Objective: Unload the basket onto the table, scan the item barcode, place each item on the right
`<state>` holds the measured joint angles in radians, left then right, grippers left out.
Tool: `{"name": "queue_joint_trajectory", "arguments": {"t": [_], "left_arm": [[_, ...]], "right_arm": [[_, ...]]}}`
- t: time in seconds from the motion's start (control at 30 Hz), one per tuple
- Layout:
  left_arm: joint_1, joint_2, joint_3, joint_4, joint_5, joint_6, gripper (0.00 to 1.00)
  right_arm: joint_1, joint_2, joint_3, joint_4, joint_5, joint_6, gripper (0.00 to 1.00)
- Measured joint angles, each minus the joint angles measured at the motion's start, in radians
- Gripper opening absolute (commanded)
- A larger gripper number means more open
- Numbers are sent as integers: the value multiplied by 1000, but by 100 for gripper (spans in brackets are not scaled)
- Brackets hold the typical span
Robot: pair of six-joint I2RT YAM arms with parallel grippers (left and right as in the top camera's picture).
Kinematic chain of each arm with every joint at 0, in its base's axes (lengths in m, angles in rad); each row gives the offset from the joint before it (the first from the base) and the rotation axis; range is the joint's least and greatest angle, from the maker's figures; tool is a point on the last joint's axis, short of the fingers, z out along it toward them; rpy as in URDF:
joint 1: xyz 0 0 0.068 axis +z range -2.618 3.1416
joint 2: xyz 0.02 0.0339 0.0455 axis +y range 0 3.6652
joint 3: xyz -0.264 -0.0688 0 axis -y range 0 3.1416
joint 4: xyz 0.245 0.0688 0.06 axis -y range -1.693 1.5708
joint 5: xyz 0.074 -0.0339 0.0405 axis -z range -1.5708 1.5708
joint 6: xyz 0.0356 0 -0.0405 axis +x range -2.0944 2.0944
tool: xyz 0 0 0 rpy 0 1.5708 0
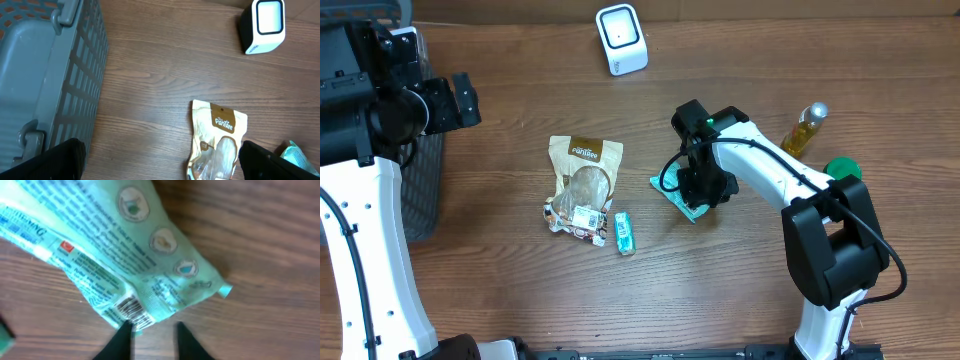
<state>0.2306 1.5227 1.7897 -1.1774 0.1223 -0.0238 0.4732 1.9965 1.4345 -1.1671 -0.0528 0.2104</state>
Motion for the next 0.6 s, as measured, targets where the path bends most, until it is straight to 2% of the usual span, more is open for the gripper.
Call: {"name": "queue_joint_trajectory", "arguments": {"t": [0.6], "left_arm": [[0, 0, 0, 0, 0, 0, 100]], "right_arm": [[0, 0, 0, 13, -48, -2, 18]]}}
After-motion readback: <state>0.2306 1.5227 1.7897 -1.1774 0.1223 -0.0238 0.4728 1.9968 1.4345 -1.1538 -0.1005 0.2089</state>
